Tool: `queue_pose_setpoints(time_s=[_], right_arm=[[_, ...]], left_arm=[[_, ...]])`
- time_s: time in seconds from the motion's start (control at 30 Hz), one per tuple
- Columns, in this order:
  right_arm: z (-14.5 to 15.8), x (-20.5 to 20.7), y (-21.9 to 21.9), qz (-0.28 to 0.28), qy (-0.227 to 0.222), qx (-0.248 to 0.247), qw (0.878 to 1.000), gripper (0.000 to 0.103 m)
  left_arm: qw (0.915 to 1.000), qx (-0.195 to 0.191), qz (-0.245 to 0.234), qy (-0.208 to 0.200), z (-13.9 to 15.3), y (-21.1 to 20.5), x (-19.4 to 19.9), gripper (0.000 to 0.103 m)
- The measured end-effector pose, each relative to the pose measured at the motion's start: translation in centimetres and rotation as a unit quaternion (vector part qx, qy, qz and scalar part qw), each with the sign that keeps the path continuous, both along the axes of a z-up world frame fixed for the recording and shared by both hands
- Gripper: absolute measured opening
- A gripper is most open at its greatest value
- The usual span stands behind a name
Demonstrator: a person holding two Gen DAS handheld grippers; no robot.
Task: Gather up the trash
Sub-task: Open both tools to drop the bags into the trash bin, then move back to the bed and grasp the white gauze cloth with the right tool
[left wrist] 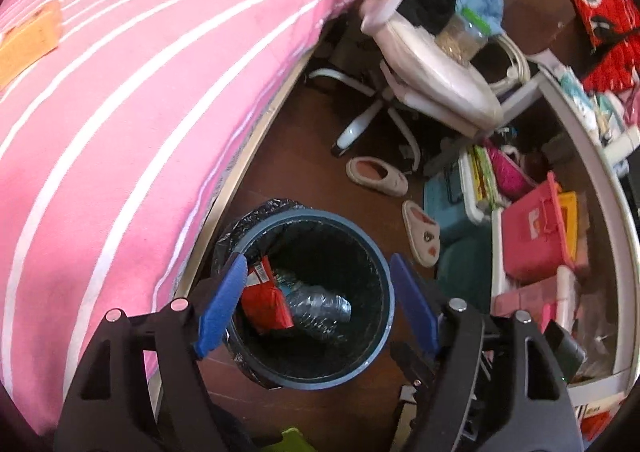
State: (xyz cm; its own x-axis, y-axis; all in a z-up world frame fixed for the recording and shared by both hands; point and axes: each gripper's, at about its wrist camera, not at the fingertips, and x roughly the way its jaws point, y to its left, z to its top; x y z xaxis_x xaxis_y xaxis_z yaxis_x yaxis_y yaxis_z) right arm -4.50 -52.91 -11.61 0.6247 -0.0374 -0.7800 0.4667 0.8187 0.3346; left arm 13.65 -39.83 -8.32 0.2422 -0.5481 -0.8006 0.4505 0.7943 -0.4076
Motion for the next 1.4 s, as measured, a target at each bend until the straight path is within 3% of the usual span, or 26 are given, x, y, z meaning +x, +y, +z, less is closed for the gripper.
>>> queue_pose_setpoints(time_s=[0.2, 0.4, 0.5, 0.63, 0.73, 0.93, 1.03, 1.3, 1.4], right_arm=[[3.7, -0.5, 1.5, 0.020, -0.034, -0.002, 0.999, 0.084], [8.0, -0.4, 4.3, 0.052, -0.073, -0.016, 0.996, 0.086], [10.1, -0.4, 5.8, 0.065, -0.094, -0.024, 0.993, 0.086], [12.8, -0.5, 8.1, 0.089, -0.119, -0.029, 0.988, 0.087], [14.4, -0.2, 9.9, 0.110, -0.132, -0.033, 0.985, 0.088], [17.9, 1.0, 14.8, 0.161, -0.168, -0.028, 0.972, 0.090], [19.1, 2.3, 17.7, 0.187, -0.182, -0.020, 0.965, 0.091], [19.6, 7.8, 25.6, 0.256, -0.180, 0.023, 0.950, 0.092], [18.9, 10.0, 28.5, 0.275, -0.176, 0.017, 0.945, 0.092]], left_arm=[[0.9977, -0.054, 0.033, -0.024, 3.4, 3.6, -1.5, 0.077], [0.9884, -0.127, 0.073, -0.040, 6.3, 8.4, -3.6, 0.080], [0.9794, -0.174, 0.095, -0.037, 7.4, 11.1, -4.9, 0.083], [0.9612, -0.245, 0.115, -0.056, 9.4, 15.0, -7.0, 0.087], [0.9526, -0.269, 0.122, -0.074, 10.9, 17.4, -8.0, 0.088], [0.9393, -0.287, 0.159, -0.101, 13.5, 24.2, -8.8, 0.091], [0.9353, -0.275, 0.190, -0.116, 13.9, 28.0, -8.9, 0.091], [0.9265, -0.225, 0.278, -0.118, 11.2, 37.9, -8.4, 0.092], [0.9243, -0.206, 0.300, -0.116, 10.2, 40.2, -7.7, 0.092]])
